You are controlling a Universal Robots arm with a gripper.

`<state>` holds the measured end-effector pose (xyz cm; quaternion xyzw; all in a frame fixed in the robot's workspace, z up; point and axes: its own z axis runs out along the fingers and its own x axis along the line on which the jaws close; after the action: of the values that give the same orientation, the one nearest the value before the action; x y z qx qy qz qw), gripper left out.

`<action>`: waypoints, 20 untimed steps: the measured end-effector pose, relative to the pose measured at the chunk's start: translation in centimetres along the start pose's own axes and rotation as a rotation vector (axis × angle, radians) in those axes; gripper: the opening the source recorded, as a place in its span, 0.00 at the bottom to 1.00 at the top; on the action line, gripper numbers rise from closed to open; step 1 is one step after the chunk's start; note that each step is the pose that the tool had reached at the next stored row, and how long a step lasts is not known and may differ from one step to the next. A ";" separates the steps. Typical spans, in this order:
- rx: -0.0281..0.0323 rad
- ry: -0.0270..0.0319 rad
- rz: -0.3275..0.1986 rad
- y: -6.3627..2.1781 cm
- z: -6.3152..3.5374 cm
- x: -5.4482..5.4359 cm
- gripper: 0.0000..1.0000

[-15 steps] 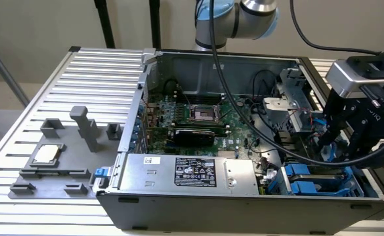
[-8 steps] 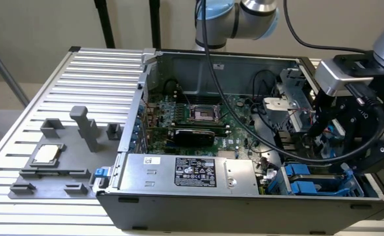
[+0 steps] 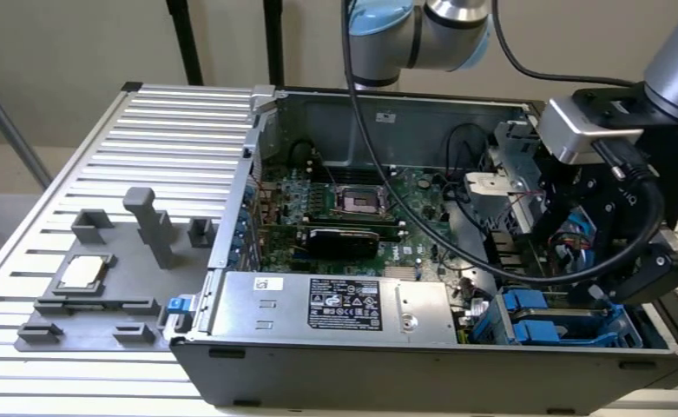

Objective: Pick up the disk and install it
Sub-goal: 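Insert the first disk wire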

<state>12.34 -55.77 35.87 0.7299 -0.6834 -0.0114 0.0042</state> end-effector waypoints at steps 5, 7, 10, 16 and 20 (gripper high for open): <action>0.0011 -0.0178 -0.001 -0.62 -1.09 0.1 0.78; 0.0019 -0.0299 -0.001 -1.52 -1.38 0.2 0.78; 0.0031 -0.0470 -0.001 -2.87 -1.77 0.3 0.78; -0.0001 -0.0629 -0.001 -5.19 -2.11 0.9 0.78; -0.0076 -0.0645 -0.001 -5.73 -2.07 2.1 0.78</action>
<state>18.24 -57.50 37.79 0.7295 -0.6828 -0.0376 -0.0150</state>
